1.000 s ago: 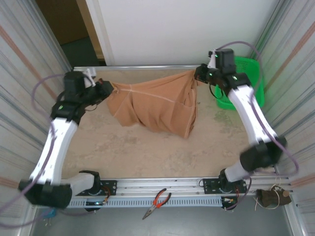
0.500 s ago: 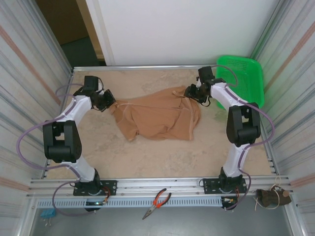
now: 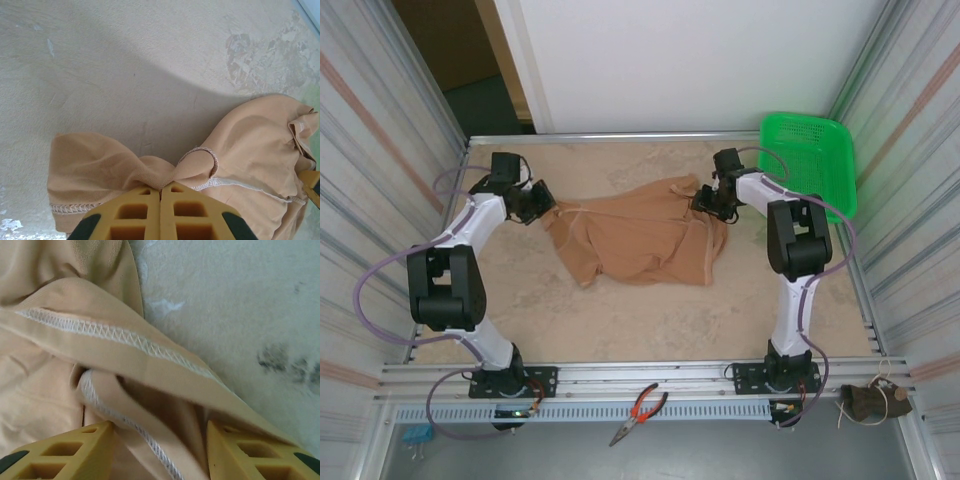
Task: Fold the inside-out t-shirt
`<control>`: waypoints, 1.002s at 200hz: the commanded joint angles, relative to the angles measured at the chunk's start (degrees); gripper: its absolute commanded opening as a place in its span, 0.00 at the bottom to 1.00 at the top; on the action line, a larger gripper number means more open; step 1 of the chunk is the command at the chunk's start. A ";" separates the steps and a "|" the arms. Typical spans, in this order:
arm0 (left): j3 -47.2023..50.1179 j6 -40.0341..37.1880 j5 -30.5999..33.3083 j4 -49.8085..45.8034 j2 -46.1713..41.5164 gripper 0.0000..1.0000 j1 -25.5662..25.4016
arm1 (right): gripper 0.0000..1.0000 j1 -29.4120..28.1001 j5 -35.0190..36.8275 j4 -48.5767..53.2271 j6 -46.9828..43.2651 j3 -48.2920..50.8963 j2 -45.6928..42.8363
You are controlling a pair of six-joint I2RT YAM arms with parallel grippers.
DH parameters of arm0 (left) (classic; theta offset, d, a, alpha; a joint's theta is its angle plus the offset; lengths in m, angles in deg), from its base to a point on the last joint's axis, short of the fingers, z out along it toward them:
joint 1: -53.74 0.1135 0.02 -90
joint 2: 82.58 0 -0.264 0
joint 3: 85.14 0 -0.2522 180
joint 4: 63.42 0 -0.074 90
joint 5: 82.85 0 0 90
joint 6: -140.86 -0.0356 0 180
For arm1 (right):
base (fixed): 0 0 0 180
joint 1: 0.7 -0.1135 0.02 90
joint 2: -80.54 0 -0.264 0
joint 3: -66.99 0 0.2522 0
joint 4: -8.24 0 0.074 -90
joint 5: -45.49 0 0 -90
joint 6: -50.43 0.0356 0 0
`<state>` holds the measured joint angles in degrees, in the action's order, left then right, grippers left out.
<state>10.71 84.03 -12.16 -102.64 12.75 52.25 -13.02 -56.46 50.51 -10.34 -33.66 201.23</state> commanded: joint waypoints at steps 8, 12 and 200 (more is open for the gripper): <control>-2.25 -1.24 0.12 -0.19 0.43 0.00 0.09 | 0.12 -0.18 -1.91 1.02 -1.10 -3.02 1.36; -2.40 -1.31 0.11 -0.42 0.35 0.00 0.09 | 0.00 -0.07 -2.26 1.02 -1.24 -2.81 0.76; -24.44 8.02 -7.42 7.19 -26.92 0.09 0.84 | 0.00 12.13 -18.26 -2.19 12.25 -16.84 -52.37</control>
<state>-15.78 89.30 -18.63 -99.16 -9.46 52.58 -1.30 -72.79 49.04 -0.70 -51.52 153.16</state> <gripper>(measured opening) 0.081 0.051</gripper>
